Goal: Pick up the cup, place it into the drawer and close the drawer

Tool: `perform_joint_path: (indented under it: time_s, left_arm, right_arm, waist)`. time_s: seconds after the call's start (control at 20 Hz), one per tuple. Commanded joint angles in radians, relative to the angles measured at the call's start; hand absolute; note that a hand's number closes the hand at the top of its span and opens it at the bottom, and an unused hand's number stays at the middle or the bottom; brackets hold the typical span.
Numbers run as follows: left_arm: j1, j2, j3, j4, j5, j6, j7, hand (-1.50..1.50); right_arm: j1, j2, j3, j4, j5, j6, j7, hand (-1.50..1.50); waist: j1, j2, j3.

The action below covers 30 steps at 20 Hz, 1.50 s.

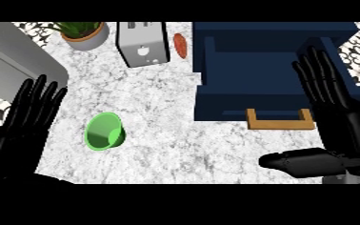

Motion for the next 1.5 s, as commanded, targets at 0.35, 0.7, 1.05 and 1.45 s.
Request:
perform_joint_path:
  time_s: [0.35,0.7,1.05,1.45]
  left_arm:
    - [-0.063,0.047,0.09,0.328,-0.041,-0.08,-0.111,-1.5]
    - [-0.083,0.028,0.085,0.626,-0.21,-0.075,-0.353,-1.5]
    - [-0.192,0.076,0.128,0.952,-0.267,-0.092,-0.529,-1.5]
    - [-0.362,0.132,0.158,1.347,-0.337,-0.085,-0.753,-1.5]
  right_arm:
    - [-0.087,0.008,-0.015,0.177,0.037,0.037,-0.089,-1.5]
    - [-0.149,-0.027,-0.086,0.204,0.007,0.054,-0.081,-1.5]
    - [-0.089,-0.011,-0.058,0.091,0.005,0.064,-0.036,-1.5]
    - [-0.177,-0.01,-0.087,0.147,0.013,0.029,-0.001,-1.5]
  waist:
    - [-0.003,0.001,0.0]
    - [-0.005,0.002,0.0]
    - [-0.01,0.001,0.0]
    - [-0.011,0.002,0.0]
